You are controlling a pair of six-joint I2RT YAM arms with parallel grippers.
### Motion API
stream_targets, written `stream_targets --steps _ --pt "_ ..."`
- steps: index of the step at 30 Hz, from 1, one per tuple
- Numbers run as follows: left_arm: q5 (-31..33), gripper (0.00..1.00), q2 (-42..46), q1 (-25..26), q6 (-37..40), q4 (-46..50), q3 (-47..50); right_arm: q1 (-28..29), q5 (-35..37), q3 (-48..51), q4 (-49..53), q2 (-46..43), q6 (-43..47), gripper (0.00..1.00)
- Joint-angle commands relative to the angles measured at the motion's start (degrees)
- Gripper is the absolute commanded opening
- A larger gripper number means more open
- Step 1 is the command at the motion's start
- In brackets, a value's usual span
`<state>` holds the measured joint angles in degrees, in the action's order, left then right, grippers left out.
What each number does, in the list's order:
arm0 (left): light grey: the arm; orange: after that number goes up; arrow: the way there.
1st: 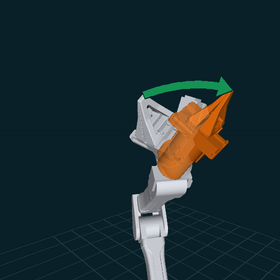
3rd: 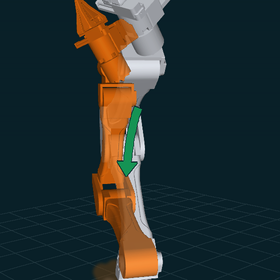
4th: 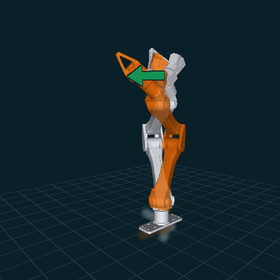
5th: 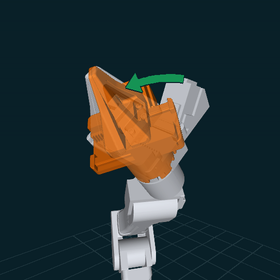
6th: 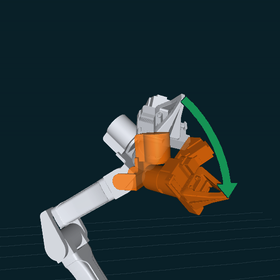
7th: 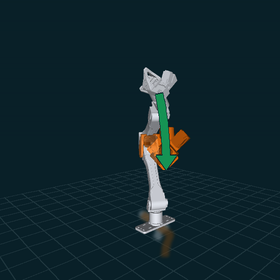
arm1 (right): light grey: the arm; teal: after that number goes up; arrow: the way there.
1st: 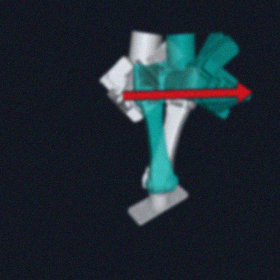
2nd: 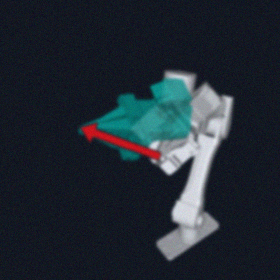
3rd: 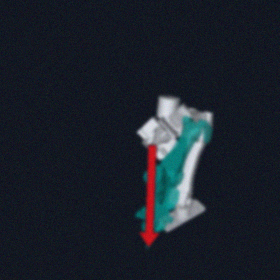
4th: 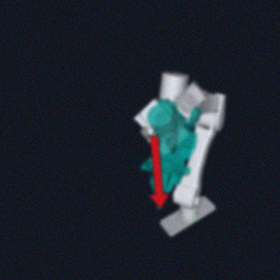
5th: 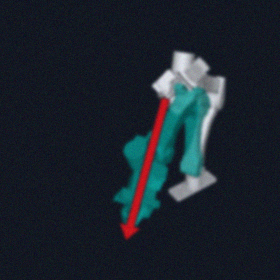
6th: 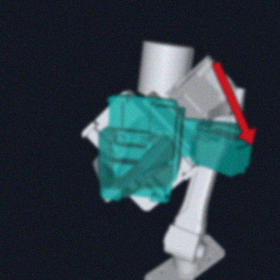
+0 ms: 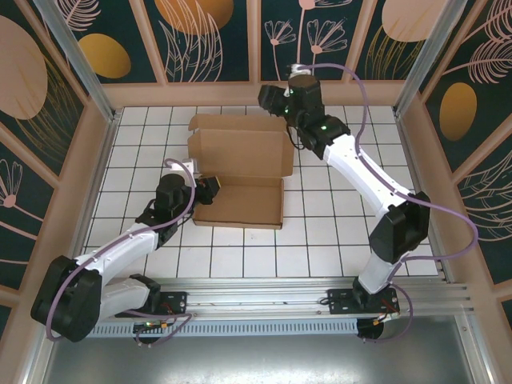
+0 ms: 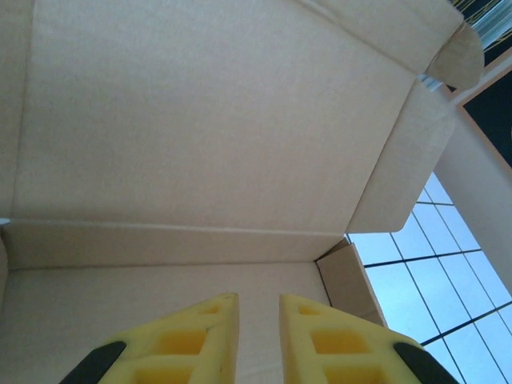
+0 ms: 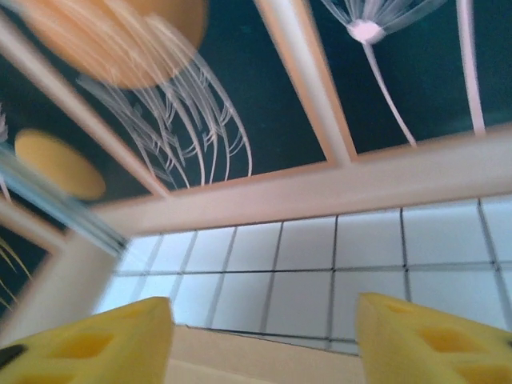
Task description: Fold the paper box
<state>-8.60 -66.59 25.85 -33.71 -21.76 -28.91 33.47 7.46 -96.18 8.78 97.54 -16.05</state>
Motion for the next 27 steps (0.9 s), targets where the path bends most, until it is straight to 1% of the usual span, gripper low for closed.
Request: stream_targets --steps 1,2,3,4,5,6,7,8,9,12,16,18,21,24,27 --pt "-1.06 0.21 0.27 0.26 -0.26 2.59 -0.27 1.34 -3.80 4.26 -8.79 -0.91 32.19 0.74" --pt "-1.21 0.21 0.44 0.26 -0.05 3.53 -0.40 1.09 -4.31 5.38 -10.53 0.01 41.50 0.76" --pt "-1.24 0.21 0.73 0.24 0.01 4.26 -0.37 0.88 -5.15 5.84 -11.23 0.79 46.58 0.78" --pt "-1.33 0.21 1.16 0.25 0.11 4.87 -0.07 0.22 -8.72 6.31 -11.18 1.81 53.70 0.82" --pt "-1.42 0.21 1.69 0.25 0.22 5.22 0.50 -0.34 -11.49 6.49 -11.22 2.62 58.60 0.85" --pt "-1.37 0.21 2.17 0.25 0.30 5.54 0.95 -0.83 -13.82 6.41 -11.32 3.40 61.12 0.89" --pt "-1.28 0.21 2.61 0.26 0.23 5.90 1.57 -1.72 -18.53 5.13 -9.49 4.33 62.49 0.93" --pt "-1.31 0.21 2.92 0.26 0.23 6.26 2.02 -1.83 -23.53 2.74 -6.64 5.67 62.96 0.94" --pt "-1.53 0.21 3.25 0.25 0.23 6.62 2.46 -3.66 -27.63 -0.10 -4.46 7.49 62.48 0.95" --pt "-1.73 0.21 4.14 0.22 0.78 8.16 3.39 -5.15 -33.49 -8.98 2.82 12.96 63.14 0.96" --pt "-1.29 0.21 5.01 0.26 1.76 10.01 3.77 -6.05 -39.63 -15.10 7.05 17.62 62.11 0.98" --pt "-0.77 0.21 5.06 0.25 2.22 10.57 3.77 -5.88 -41.30 -16.55 8.72 18.96 62.28 0.98" --pt "-0.21 0.21 4.81 0.26 2.69 11.07 3.88 -5.66 -41.55 -17.54 11.00 21.12 63.82 0.98" --pt "0.15 0.21 4.54 0.26 2.86 11.30 4.11 -5.05 -38.83 -17.21 11.44 22.69 66.15 0.97" --pt "0.64 0.20 4.54 0.26 2.93 11.30 4.30 -4.18 -35.62 -16.55 11.00 23.44 68.17 0.90"
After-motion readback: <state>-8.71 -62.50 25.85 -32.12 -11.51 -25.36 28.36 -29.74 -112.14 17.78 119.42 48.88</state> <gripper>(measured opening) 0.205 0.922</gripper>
